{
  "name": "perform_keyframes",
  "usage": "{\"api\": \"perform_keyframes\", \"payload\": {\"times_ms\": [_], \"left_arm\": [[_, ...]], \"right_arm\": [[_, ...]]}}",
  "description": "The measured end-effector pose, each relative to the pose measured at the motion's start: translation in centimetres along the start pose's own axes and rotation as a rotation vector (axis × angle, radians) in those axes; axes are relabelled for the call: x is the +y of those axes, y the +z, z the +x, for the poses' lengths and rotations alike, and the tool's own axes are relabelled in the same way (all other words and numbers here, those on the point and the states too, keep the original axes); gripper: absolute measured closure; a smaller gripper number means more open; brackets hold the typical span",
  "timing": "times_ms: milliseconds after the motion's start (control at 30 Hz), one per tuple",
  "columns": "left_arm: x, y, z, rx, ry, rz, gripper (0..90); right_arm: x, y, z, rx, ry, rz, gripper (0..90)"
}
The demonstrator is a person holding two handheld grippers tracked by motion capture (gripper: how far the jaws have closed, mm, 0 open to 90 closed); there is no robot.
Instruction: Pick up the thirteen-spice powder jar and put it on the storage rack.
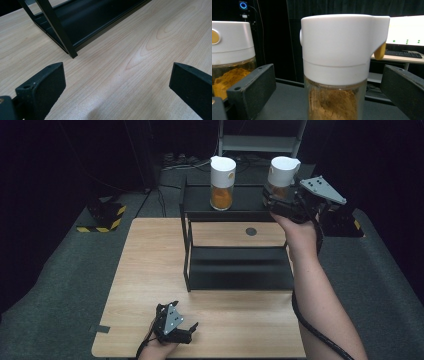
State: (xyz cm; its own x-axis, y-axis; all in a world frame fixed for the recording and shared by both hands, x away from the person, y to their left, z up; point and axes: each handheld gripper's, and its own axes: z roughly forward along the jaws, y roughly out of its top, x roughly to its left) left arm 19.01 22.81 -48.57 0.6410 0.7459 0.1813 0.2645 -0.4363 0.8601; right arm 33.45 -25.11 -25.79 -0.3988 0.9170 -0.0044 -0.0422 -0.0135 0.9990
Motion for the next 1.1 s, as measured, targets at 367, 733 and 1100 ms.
{"api": "perform_keyframes", "payload": {"times_ms": [367, 733, 1100], "left_arm": [[0.0, 0.0, 0.0, -0.001, 0.000, 0.001, 0.8], [0.1, 0.1, 0.0, -0.001, 0.003, 0.003, 0.8], [0.1, 0.1, 0.0, -0.002, 0.003, 0.005, 0.8]], "right_arm": [[-0.4, -1.6, -0.1, 0.015, 0.005, 0.005, 0.0], [-1.0, -3.8, 0.4, 0.026, -0.013, 0.003, 0.0], [-2.1, -5.7, 0.7, 0.035, -0.032, 0.008, 0.0]]}}
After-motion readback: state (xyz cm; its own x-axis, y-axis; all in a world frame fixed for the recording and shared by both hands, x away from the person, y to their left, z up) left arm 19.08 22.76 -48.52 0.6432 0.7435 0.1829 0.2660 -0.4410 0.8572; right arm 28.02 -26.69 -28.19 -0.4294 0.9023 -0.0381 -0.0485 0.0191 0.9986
